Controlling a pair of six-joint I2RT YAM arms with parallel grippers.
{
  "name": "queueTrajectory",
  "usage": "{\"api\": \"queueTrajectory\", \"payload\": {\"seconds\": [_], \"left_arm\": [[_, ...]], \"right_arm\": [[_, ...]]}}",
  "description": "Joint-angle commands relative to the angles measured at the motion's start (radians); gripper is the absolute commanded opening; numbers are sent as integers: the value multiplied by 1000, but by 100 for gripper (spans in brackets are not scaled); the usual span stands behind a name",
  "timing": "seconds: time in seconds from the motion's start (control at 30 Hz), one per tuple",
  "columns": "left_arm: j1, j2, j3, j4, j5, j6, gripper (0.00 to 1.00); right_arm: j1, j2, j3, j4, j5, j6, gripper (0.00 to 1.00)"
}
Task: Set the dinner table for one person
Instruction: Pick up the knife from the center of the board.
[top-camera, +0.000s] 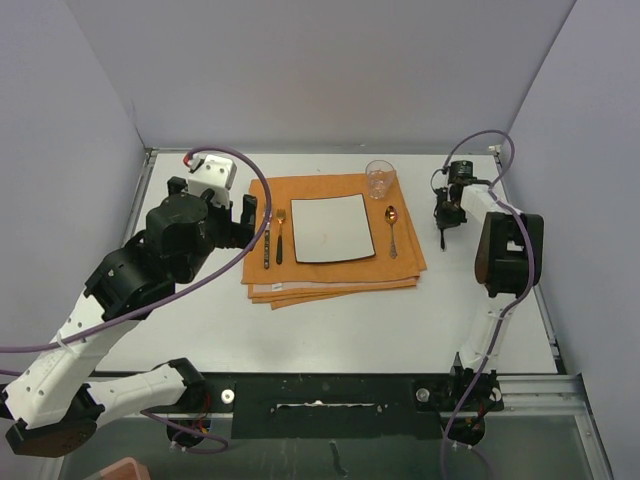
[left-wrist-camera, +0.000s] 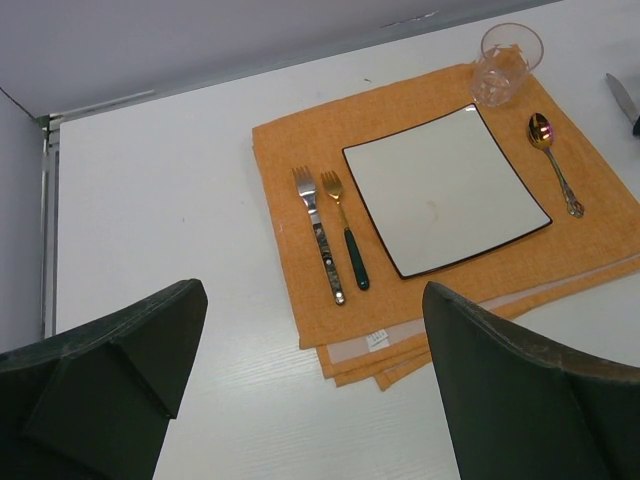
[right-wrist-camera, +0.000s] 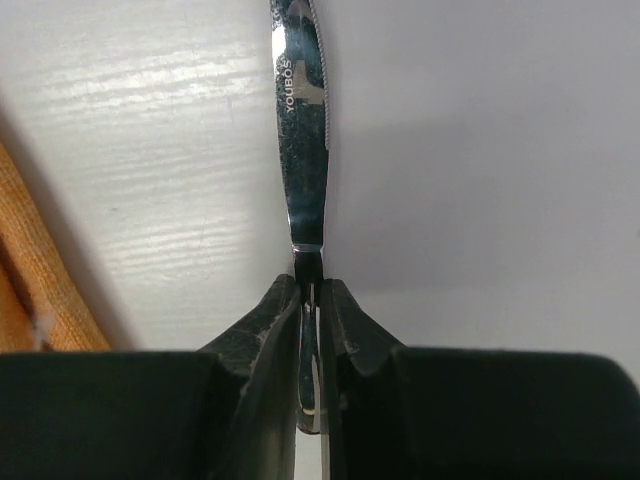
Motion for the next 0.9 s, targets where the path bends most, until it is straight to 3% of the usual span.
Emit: {"api": "queueTrajectory", "payload": {"seconds": [0.0,0.3,0.87], "left_arm": [[-3,5,45,36,13,8,90],[-3,5,11,52,23,6,90],[-3,72,1,68,41,2,90]], "right_arm": [[-14,-137,-23,52,21,5,0],[-11,-273,-56,147,-48,24,0],[228,-404,-156,172,-18,118,0]]}}
